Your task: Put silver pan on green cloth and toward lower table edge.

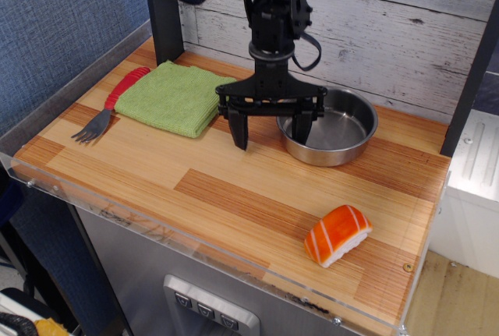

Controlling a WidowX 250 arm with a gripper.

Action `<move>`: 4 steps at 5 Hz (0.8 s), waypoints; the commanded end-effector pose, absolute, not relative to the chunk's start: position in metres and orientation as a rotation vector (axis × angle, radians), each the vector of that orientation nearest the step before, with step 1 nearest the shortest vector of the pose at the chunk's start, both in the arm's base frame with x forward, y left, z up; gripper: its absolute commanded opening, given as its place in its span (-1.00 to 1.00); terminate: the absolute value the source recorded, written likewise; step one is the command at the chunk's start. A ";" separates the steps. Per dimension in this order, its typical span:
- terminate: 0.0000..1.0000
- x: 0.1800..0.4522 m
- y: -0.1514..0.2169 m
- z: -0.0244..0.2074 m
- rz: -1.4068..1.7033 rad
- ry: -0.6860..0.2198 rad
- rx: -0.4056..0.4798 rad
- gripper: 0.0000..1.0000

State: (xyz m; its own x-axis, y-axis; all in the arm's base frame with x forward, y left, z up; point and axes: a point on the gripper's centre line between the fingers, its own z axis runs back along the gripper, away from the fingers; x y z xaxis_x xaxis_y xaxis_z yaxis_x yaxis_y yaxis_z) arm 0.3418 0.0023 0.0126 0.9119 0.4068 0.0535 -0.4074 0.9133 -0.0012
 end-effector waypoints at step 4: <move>-1.00 0.355 -0.007 0.025 0.283 -0.134 0.032 -1.00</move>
State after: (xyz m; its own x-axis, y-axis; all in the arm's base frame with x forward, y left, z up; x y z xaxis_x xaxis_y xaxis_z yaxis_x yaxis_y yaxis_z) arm 0.3457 -0.0047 0.0104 0.9396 0.3295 0.0921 -0.3327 0.9428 0.0213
